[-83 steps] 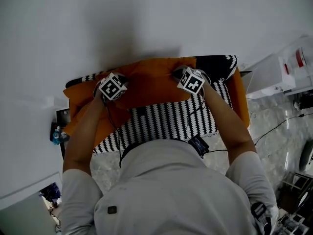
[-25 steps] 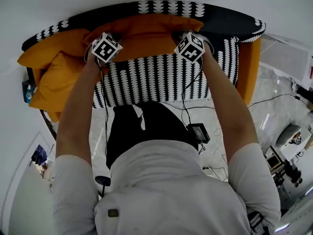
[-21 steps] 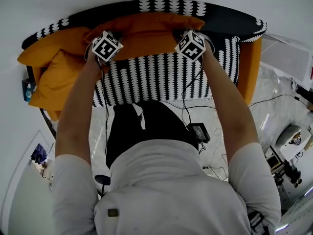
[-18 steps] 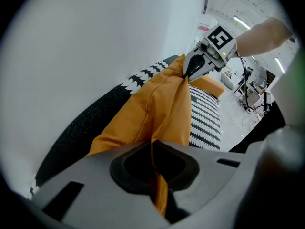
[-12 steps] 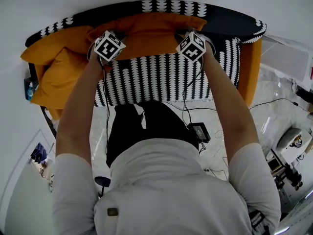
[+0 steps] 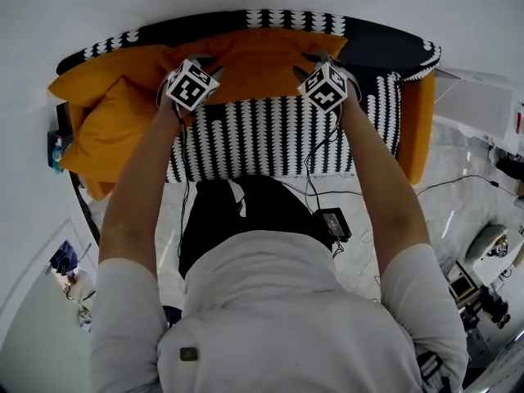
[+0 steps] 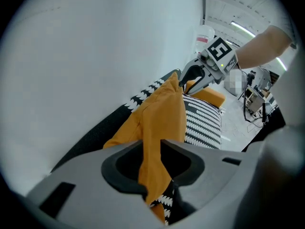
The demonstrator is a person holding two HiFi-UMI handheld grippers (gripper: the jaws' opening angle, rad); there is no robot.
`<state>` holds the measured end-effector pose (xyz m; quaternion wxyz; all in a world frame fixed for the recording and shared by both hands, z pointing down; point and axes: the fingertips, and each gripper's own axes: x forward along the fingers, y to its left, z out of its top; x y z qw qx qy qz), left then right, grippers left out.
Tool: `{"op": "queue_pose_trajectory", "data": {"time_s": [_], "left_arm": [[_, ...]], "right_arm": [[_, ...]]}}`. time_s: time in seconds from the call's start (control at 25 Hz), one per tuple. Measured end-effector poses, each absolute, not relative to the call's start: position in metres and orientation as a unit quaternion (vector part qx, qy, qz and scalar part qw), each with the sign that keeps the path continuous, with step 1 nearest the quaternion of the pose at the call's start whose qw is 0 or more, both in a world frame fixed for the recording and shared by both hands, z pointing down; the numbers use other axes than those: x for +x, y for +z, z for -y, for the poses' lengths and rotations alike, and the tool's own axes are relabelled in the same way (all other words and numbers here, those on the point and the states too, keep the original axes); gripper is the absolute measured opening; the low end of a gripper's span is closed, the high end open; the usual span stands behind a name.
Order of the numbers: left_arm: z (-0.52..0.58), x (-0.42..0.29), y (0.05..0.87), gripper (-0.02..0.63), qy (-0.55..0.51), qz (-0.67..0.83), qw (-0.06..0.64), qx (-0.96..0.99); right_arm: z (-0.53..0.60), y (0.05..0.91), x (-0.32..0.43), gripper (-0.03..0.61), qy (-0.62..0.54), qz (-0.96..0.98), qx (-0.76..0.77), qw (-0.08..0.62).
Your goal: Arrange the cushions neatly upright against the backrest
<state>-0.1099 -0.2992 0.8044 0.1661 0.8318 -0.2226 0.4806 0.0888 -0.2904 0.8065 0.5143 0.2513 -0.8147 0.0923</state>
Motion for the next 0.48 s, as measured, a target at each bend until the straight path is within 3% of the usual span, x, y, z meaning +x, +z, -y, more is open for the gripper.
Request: {"op": "queue_pose_trajectory", "data": {"time_s": [0.48], "left_arm": [[0.283,-0.12,0.715,0.124,0.418,0.273,0.16,0.852]], "right_arm": [[0.27,0.713,0.07,0.167,0.129,0.842,0.317,0.416]]}}
